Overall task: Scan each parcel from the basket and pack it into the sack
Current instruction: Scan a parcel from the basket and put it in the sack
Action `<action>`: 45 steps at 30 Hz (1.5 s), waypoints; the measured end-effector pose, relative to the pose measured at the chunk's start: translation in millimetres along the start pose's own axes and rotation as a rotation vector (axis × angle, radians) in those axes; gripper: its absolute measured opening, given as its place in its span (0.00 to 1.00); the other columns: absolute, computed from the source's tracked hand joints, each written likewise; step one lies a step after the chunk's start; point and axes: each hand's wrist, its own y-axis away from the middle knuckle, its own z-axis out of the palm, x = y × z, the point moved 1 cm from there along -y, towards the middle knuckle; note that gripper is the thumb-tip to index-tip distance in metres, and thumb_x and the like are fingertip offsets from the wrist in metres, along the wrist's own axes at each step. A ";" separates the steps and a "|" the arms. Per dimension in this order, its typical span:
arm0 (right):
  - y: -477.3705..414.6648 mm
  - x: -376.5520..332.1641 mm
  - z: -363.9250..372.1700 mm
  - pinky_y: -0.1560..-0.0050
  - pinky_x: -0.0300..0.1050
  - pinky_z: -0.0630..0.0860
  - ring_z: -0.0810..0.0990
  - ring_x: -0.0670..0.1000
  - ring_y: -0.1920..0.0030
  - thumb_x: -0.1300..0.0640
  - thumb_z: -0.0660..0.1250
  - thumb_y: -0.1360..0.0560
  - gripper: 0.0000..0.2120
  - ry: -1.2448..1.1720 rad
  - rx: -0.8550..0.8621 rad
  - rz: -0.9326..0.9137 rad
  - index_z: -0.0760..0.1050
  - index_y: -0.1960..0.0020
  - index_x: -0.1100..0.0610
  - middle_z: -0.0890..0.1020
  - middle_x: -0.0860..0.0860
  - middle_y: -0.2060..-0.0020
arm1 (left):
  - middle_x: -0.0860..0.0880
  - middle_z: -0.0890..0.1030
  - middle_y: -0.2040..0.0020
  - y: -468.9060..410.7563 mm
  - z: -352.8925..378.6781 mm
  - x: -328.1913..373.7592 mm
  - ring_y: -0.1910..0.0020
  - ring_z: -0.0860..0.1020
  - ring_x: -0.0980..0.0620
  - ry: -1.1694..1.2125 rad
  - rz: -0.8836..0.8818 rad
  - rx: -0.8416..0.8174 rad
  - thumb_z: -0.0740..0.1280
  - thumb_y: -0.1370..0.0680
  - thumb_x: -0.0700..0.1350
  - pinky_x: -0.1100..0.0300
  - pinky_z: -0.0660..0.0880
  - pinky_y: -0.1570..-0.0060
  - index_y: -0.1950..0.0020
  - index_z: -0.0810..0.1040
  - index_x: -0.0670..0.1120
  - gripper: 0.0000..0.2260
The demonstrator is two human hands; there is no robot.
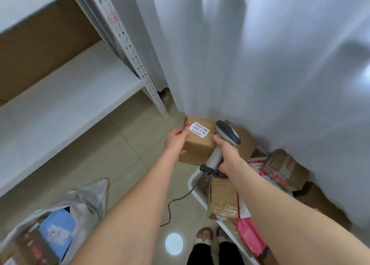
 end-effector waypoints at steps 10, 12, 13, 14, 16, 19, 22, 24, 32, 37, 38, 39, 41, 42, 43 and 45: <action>123.5 -52.0 33.3 0.42 0.58 0.77 0.80 0.59 0.44 0.56 0.74 0.28 0.18 0.051 -0.216 -0.254 0.77 0.40 0.56 0.83 0.57 0.45 | 0.44 0.83 0.51 104.1 -66.1 90.2 0.52 0.80 0.42 0.359 -0.049 -0.207 0.65 0.29 0.68 0.45 0.79 0.55 0.45 0.77 0.48 0.26; 141.4 -51.9 30.6 0.38 0.61 0.74 0.78 0.60 0.42 0.56 0.76 0.31 0.19 0.083 -0.249 -0.273 0.77 0.41 0.54 0.82 0.57 0.45 | 0.44 0.83 0.51 119.9 -77.8 102.9 0.52 0.81 0.41 0.360 -0.066 -0.224 0.67 0.30 0.68 0.43 0.78 0.53 0.46 0.78 0.48 0.26; 150.5 -51.7 29.7 0.38 0.62 0.74 0.78 0.61 0.41 0.56 0.76 0.31 0.19 0.095 -0.270 -0.276 0.78 0.42 0.54 0.82 0.57 0.45 | 0.43 0.83 0.52 127.6 -82.7 108.5 0.52 0.80 0.41 0.341 -0.071 -0.227 0.68 0.30 0.66 0.43 0.78 0.53 0.47 0.78 0.48 0.24; 159.6 -52.1 29.4 0.38 0.62 0.74 0.78 0.61 0.41 0.56 0.76 0.31 0.18 0.101 -0.291 -0.283 0.78 0.43 0.54 0.83 0.57 0.46 | 0.43 0.83 0.51 134.4 -86.6 113.0 0.51 0.80 0.41 0.310 -0.072 -0.224 0.69 0.30 0.63 0.43 0.78 0.52 0.47 0.78 0.49 0.21; 174.0 -54.3 30.1 0.41 0.62 0.76 0.79 0.61 0.42 0.55 0.76 0.31 0.17 0.119 -0.317 -0.309 0.79 0.43 0.54 0.84 0.56 0.48 | 0.43 0.81 0.48 143.0 -93.0 118.0 0.48 0.78 0.41 0.250 -0.063 -0.189 0.69 0.29 0.58 0.41 0.76 0.49 0.45 0.77 0.49 0.18; 194.1 -57.4 28.7 0.42 0.63 0.76 0.80 0.61 0.43 0.54 0.77 0.32 0.21 0.146 -0.321 -0.347 0.79 0.41 0.55 0.84 0.57 0.48 | 0.43 0.82 0.48 158.4 -101.3 119.5 0.48 0.78 0.42 0.211 -0.017 -0.202 0.66 0.28 0.54 0.41 0.77 0.52 0.44 0.77 0.49 0.15; 211.9 -60.5 22.7 0.40 0.64 0.76 0.81 0.61 0.44 0.51 0.76 0.30 0.22 0.088 -0.308 -0.322 0.77 0.40 0.57 0.84 0.57 0.47 | 0.44 0.84 0.51 175.9 -103.0 117.7 0.49 0.80 0.42 0.193 -0.015 -0.259 0.64 0.28 0.53 0.46 0.77 0.58 0.45 0.78 0.48 0.15; 224.6 -62.6 17.0 0.42 0.62 0.78 0.82 0.60 0.45 0.49 0.75 0.30 0.22 0.030 -0.291 -0.273 0.77 0.41 0.57 0.84 0.57 0.47 | 0.43 0.85 0.54 187.0 -99.0 117.3 0.50 0.80 0.41 0.213 -0.025 -0.290 0.65 0.29 0.59 0.45 0.78 0.59 0.47 0.77 0.49 0.18; 255.2 -78.2 -11.4 0.54 0.55 0.81 0.84 0.58 0.53 0.52 0.75 0.29 0.17 0.046 -0.380 -0.293 0.77 0.44 0.56 0.85 0.55 0.54 | 0.42 0.81 0.51 222.4 -79.6 130.0 0.51 0.78 0.38 0.058 0.002 -0.145 0.55 0.32 0.76 0.40 0.73 0.54 0.42 0.73 0.48 0.36; 260.2 -85.4 -27.0 0.50 0.59 0.80 0.82 0.61 0.45 0.53 0.75 0.29 0.22 0.045 -0.383 -0.351 0.75 0.38 0.56 0.83 0.58 0.45 | 0.44 0.78 0.55 237.3 -71.0 130.7 0.55 0.76 0.44 0.093 -0.050 -0.216 0.66 0.32 0.64 0.48 0.73 0.62 0.54 0.73 0.48 0.20; 260.7 -85.9 -29.5 0.48 0.60 0.80 0.81 0.61 0.44 0.52 0.74 0.29 0.22 0.049 -0.373 -0.362 0.75 0.37 0.56 0.82 0.58 0.44 | 0.45 0.78 0.54 239.9 -70.8 130.9 0.55 0.76 0.45 0.103 -0.036 -0.238 0.67 0.32 0.62 0.50 0.73 0.62 0.55 0.73 0.49 0.18; 261.2 -86.1 -31.7 0.47 0.61 0.79 0.81 0.61 0.44 0.51 0.74 0.29 0.23 0.051 -0.366 -0.364 0.75 0.37 0.56 0.82 0.58 0.44 | 0.44 0.77 0.53 241.8 -70.5 130.6 0.55 0.76 0.45 0.115 -0.016 -0.261 0.68 0.32 0.60 0.52 0.74 0.62 0.55 0.73 0.49 0.17; 262.8 -87.2 -35.9 0.52 0.58 0.81 0.82 0.60 0.48 0.49 0.74 0.29 0.21 0.037 -0.366 -0.341 0.77 0.39 0.55 0.84 0.56 0.49 | 0.43 0.77 0.51 244.4 -69.6 129.8 0.54 0.77 0.45 0.144 0.055 -0.292 0.68 0.32 0.56 0.56 0.75 0.62 0.53 0.74 0.49 0.15; 263.2 -88.4 -37.2 0.57 0.55 0.81 0.83 0.59 0.52 0.47 0.75 0.30 0.20 0.016 -0.367 -0.316 0.78 0.42 0.55 0.85 0.56 0.53 | 0.43 0.78 0.52 244.5 -68.9 130.8 0.54 0.76 0.46 0.156 0.112 -0.300 0.68 0.31 0.55 0.57 0.75 0.63 0.53 0.75 0.48 0.13; 262.9 -89.5 -38.6 0.60 0.54 0.81 0.84 0.59 0.55 0.46 0.75 0.31 0.19 -0.009 -0.366 -0.286 0.79 0.44 0.55 0.85 0.55 0.56 | 0.43 0.79 0.53 245.0 -68.4 131.8 0.54 0.76 0.46 0.162 0.175 -0.315 0.67 0.30 0.54 0.59 0.74 0.64 0.53 0.76 0.48 0.12; 262.4 -91.4 -39.7 0.63 0.54 0.81 0.86 0.59 0.59 0.45 0.76 0.32 0.16 -0.052 -0.382 -0.238 0.83 0.50 0.55 0.86 0.56 0.58 | 0.45 0.81 0.56 247.0 -67.6 134.0 0.58 0.77 0.48 0.136 0.286 -0.373 0.64 0.28 0.50 0.61 0.74 0.66 0.47 0.76 0.46 0.12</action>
